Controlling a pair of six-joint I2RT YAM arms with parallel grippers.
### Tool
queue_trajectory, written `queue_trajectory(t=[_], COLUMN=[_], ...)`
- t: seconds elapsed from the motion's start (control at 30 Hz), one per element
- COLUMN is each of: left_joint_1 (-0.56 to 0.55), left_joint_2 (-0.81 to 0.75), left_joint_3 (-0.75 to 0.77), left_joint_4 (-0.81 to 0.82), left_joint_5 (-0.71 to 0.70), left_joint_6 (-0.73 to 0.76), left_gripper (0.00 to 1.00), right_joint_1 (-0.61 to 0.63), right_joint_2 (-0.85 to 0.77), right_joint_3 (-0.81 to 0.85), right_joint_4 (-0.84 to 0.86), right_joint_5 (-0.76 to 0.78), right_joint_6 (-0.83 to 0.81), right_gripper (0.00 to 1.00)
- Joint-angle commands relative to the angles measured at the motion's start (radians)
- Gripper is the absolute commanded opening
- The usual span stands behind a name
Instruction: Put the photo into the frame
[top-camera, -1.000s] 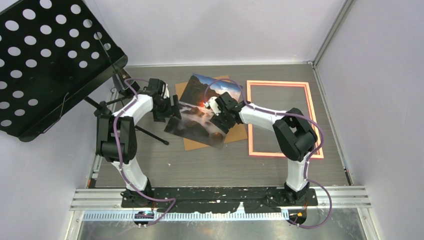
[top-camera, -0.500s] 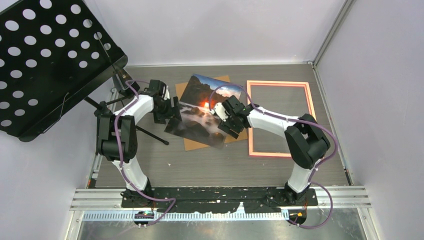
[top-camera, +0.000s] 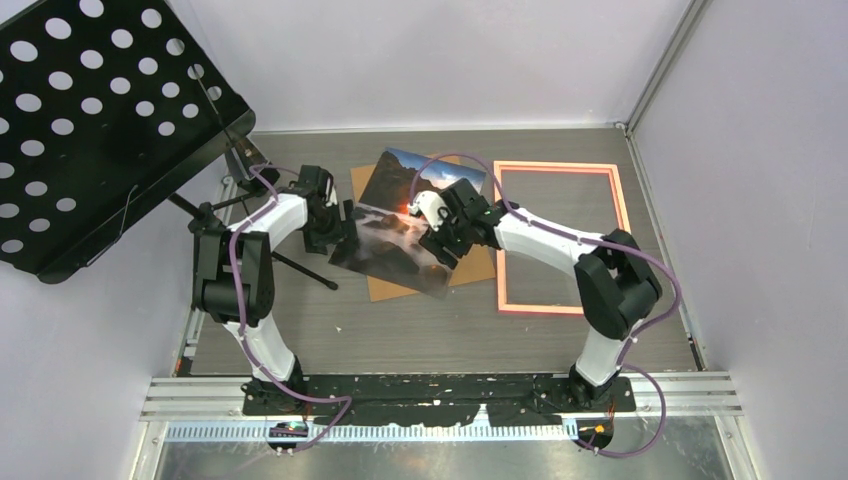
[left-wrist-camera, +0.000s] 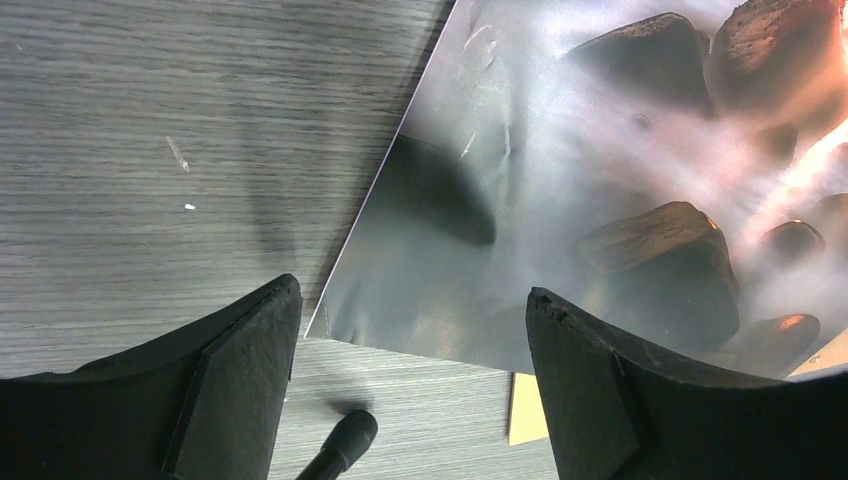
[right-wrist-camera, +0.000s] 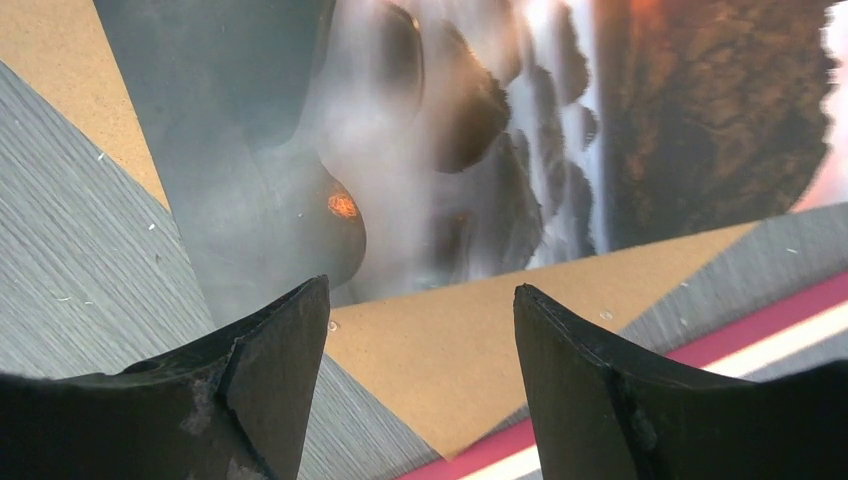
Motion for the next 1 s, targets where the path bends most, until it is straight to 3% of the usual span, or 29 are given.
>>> queue_trajectory(t=[0.0, 0.1, 0.13, 0.17, 0.2, 0.53, 0.97], left_joint_1=[0.006, 0.006, 0.006, 0.005, 0.005, 0.006, 0.009], left_joint_2=[-0.028, -0.033, -0.200, -0.059, -0.043, -0.056, -0.014], left_joint_3=[-0.004, -0.017, -0.021, -0.025, -0.030, -0.051, 0.010], left_joint_4=[0.011, 0.020, 0.020, 0.022, 0.025, 0.025, -0.049], left_joint_5=[-0.006, -0.002, -0.001, 0.002, 0.006, 0.020, 0.052], left_joint_6=[-0.017, -0.024, -0.028, -0.030, -0.033, -0.047, -0.038], left_gripper=[0.81, 0.81, 0.81, 0.81, 0.81, 0.82, 0.84], right_joint_1=[0.018, 0.019, 0.019, 0.022, 0.022, 0.044, 0.045], right_joint_2=[0.072, 0.103, 0.114, 0.117, 0.122, 0.123, 0.123], right_joint_3=[0.025, 0.028, 0.028, 0.028, 0.025, -0.031, -0.134], right_joint_4=[0.048, 0.053, 0.053, 0.050, 0.047, -0.040, -0.046], right_joint_5=[-0.043, -0.042, -0.038, -0.035, -0.024, 0.169, 0.247], right_joint_6=[0.035, 0.041, 0.043, 0.043, 0.043, -0.011, -0.031], right_gripper=[0.74, 0.74, 0.74, 0.73, 0.73, 0.73, 0.72])
